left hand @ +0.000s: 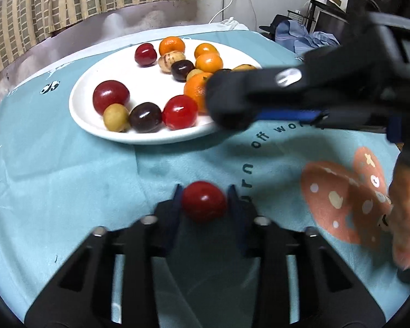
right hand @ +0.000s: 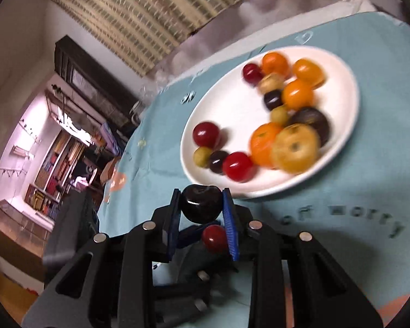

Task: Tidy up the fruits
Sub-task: 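Release the red fruit with the left tool while the right tool releases the plum onto the plate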

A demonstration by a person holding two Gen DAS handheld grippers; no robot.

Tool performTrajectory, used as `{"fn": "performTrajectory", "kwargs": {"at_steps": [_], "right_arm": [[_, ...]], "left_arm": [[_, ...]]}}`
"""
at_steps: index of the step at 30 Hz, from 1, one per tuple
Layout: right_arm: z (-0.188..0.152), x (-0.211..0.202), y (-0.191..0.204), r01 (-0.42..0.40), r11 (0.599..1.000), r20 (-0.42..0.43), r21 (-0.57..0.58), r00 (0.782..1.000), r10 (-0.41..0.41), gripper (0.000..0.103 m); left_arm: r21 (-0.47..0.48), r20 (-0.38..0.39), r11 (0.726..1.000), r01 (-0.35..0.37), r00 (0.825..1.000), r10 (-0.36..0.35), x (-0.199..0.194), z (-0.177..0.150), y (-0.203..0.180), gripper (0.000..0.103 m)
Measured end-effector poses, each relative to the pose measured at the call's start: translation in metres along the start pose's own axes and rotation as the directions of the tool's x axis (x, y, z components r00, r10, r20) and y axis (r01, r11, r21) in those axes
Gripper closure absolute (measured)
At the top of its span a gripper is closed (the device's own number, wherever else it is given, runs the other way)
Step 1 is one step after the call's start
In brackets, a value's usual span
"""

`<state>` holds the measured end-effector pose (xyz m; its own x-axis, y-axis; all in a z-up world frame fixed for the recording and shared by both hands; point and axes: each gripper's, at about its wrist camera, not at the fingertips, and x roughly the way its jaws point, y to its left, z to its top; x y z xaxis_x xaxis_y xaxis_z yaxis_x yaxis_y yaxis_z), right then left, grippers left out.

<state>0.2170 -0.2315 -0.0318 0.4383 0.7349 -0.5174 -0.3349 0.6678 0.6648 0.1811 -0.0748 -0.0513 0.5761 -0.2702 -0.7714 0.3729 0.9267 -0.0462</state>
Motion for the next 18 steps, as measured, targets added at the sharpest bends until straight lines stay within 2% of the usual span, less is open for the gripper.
{"fn": "performTrajectory", "kwargs": {"at_steps": [5, 8, 12, 13, 14, 15, 16, 17, 18], "right_arm": [[0.008, -0.017, -0.009, 0.022, 0.999, 0.064, 0.028, 0.998, -0.024, 0.073], [0.024, -0.026, -0.003, 0.091, 0.996, 0.109, -0.019, 0.990, -0.088, 0.073], [0.057, 0.003, 0.011, 0.225, 0.970, 0.119, -0.092, 0.970, -0.213, 0.071], [0.062, 0.011, 0.009, 0.256, 0.961, 0.117, -0.102, 0.963, -0.243, 0.065], [0.068, 0.021, 0.009, 0.310, 0.943, 0.110, -0.121, 0.948, -0.298, 0.047], [0.074, 0.029, 0.010, 0.384, 0.913, 0.126, -0.141, 0.921, -0.368, 0.021], [0.076, 0.029, 0.010, 0.406, 0.902, 0.154, -0.151, 0.910, -0.384, 0.021], [0.077, 0.028, 0.010, 0.396, 0.903, 0.178, -0.167, 0.913, -0.367, 0.021], [0.076, 0.026, 0.009, 0.385, 0.907, 0.187, -0.170, 0.916, -0.354, 0.021]], "left_arm": [[-0.055, 0.064, 0.998, 0.013, 0.998, -0.010, -0.023, 0.005, 0.012, 0.073], [-0.049, 0.132, 0.998, -0.025, 0.991, 0.031, -0.040, 0.035, 0.016, 0.073], [-0.074, 0.167, 0.995, -0.064, 0.983, 0.076, -0.035, 0.086, 0.036, 0.073], [-0.078, 0.160, 0.994, -0.073, 0.983, 0.085, -0.029, 0.094, 0.041, 0.073], [-0.087, 0.150, 0.993, -0.082, 0.984, 0.095, -0.019, 0.102, 0.046, 0.071], [-0.095, 0.140, 0.991, -0.092, 0.984, 0.105, -0.012, 0.107, 0.050, 0.061], [-0.107, 0.131, 0.988, -0.113, 0.983, 0.127, -0.003, 0.111, 0.055, 0.054], [-0.112, 0.135, 0.987, -0.119, 0.982, 0.133, 0.001, 0.112, 0.057, 0.042], [-0.115, 0.144, 0.986, -0.124, 0.980, 0.140, 0.002, 0.112, 0.058, 0.034]]}}
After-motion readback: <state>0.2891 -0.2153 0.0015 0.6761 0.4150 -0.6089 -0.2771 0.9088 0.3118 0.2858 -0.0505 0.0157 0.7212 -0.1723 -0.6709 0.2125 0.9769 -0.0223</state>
